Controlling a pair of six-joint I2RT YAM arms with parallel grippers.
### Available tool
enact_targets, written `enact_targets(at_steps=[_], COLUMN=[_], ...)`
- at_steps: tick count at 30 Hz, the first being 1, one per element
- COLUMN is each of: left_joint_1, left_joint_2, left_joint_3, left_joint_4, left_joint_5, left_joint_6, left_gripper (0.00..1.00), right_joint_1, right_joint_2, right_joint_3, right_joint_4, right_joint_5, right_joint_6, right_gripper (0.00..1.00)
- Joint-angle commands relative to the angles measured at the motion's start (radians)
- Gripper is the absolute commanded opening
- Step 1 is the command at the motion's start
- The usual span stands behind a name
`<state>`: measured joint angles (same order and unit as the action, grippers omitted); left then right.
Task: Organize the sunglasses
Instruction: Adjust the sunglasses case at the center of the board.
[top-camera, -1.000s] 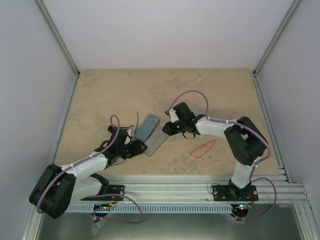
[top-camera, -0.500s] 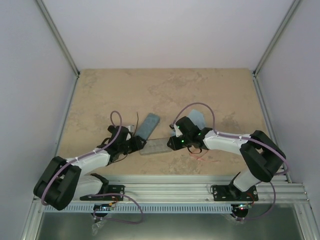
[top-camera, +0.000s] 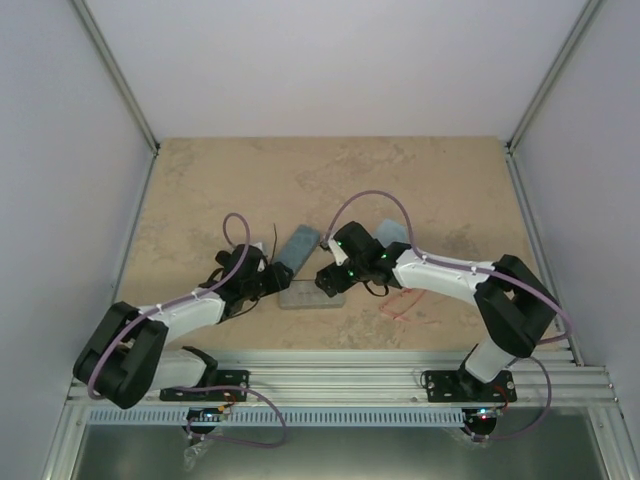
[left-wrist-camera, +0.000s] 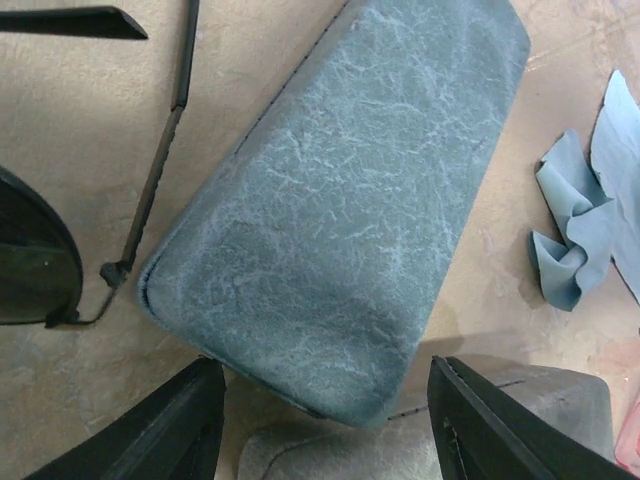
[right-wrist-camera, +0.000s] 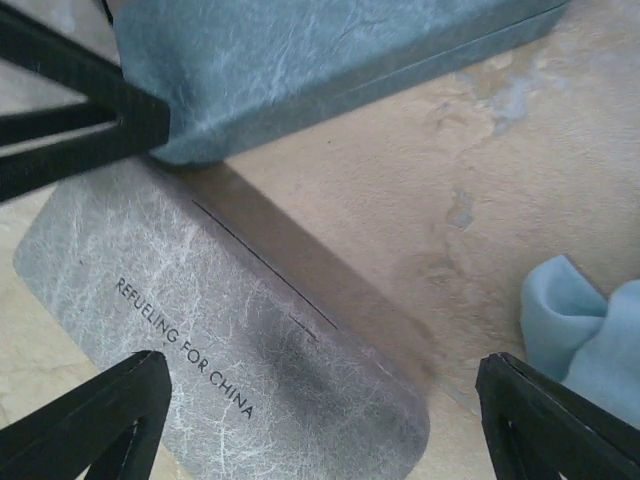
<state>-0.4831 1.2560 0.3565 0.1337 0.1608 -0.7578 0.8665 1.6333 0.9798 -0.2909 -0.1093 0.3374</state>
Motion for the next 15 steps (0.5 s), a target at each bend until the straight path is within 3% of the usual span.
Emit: enact_targets(at_steps=[1, 7, 15], left_joint_1=[0.036, 0.113, 0.138], left_joint_2=[0.038, 0.136, 0.212], left_joint_3=[0.033, 0.058, 0.126], left_joint_4=[0.054, 0.136, 0.16], left_joint_5=[0.002, 0.113, 0.148], left_joint_6=[0.036, 0.033, 0.014], left_gripper=[0.58, 0.58, 0.59], right_joint_1=[0.003, 0.013, 0.076], right_joint_2=[0.037, 0.055, 0.117], right_joint_3=[-0.006, -0.016, 0.009], right_joint_4=[0.009, 0.03, -0.013], right_joint_5=[-0.073, -0.104, -0.102], right_joint_6=[-0.141, -0.248, -0.369], right_gripper=[0.87, 0.97, 0.98])
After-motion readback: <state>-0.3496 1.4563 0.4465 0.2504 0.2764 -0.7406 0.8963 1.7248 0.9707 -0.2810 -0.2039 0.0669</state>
